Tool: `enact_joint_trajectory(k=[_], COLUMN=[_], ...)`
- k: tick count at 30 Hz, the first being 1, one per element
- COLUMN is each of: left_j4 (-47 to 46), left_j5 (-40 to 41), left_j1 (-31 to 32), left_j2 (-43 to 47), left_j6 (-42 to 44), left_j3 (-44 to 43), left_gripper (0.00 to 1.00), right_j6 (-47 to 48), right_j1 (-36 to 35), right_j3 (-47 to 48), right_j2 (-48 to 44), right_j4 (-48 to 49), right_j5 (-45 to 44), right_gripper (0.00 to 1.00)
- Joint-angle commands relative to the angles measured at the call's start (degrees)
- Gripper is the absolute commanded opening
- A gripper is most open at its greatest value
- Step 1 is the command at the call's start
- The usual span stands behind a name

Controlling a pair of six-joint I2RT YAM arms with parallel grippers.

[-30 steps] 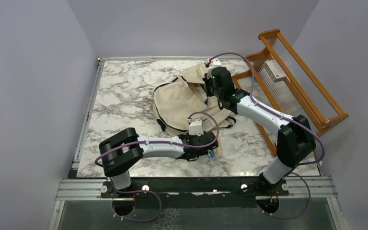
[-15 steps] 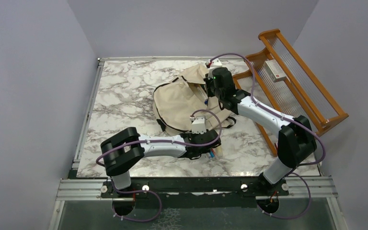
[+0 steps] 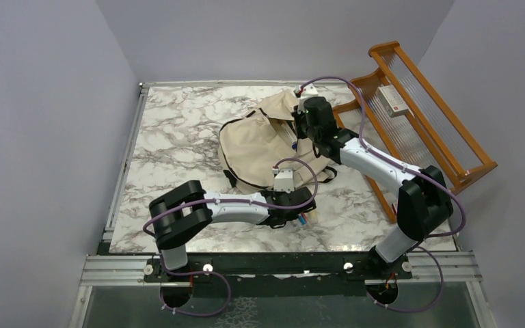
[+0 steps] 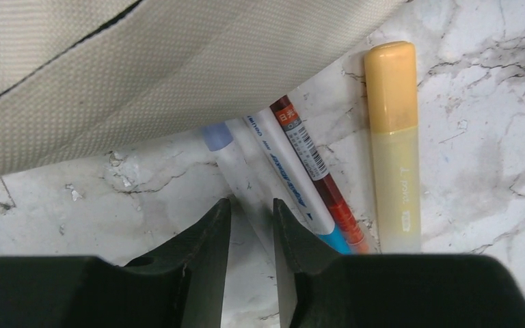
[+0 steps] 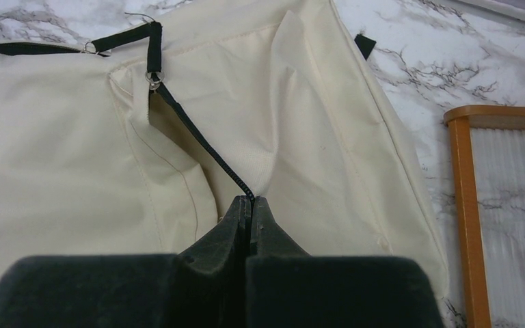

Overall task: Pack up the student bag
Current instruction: Pick up the stationery from the center of the board.

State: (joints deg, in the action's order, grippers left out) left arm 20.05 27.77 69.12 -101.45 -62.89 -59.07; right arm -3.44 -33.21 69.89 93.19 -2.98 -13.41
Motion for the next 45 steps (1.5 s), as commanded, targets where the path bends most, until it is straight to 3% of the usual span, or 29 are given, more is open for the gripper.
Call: enact_joint_trajectory(k=[1,12,18,23,26,32,38,45], left_j4=[3.6,6.3,6.3,0.3,-6.8,-10.6,-13.4,-16.8], left_j5=[-0.2,-0.9,-1.5,-4.5,-11.8,-14.4,-14.7,-21.2], left_j1=[0.6,0.6,0.7,0.8,0.8,0.5,-6.5,-21.2], left_j2=[1.5,-0.1,1.1,10.6,19.1,34.2,40.9,31.5], left_j6=[0.2,8.4,12.1,18.5,25.4,25.2,20.8,17.8], left_j3=[3.3,3.4,2.9,4.9,8.8,16.0,17.3,11.5], left_gripper=[0.29,0.21,0.02,0.0,0.0,0.0,0.0,0.0], right_j6=[0.0,0.3,0.1,-1.4,-2.0,-2.8,-0.8,-0.9], right_j1=[0.7,0.7,0.7,0.7,0.8,0.8,0.8,0.8], right_j3=[-0.6,-0.8,-0.5,-1.1,-1.3,-2.3,-5.7,-5.9], right_j2=[-2.7,-3.5,-3.8,-4.8,-5.4,-6.6,-8.2,-8.9], right_j4=[1.3,0.9,0.5,0.5,0.7,1.2,2.5,2.4], right_j5=[-0.7,-0.5,-0.4,0.4,1.5,2.8,6.5,5.6], right_gripper=[0.0,0.01,0.0,0.01,0.01,0.0,0.01,0.01])
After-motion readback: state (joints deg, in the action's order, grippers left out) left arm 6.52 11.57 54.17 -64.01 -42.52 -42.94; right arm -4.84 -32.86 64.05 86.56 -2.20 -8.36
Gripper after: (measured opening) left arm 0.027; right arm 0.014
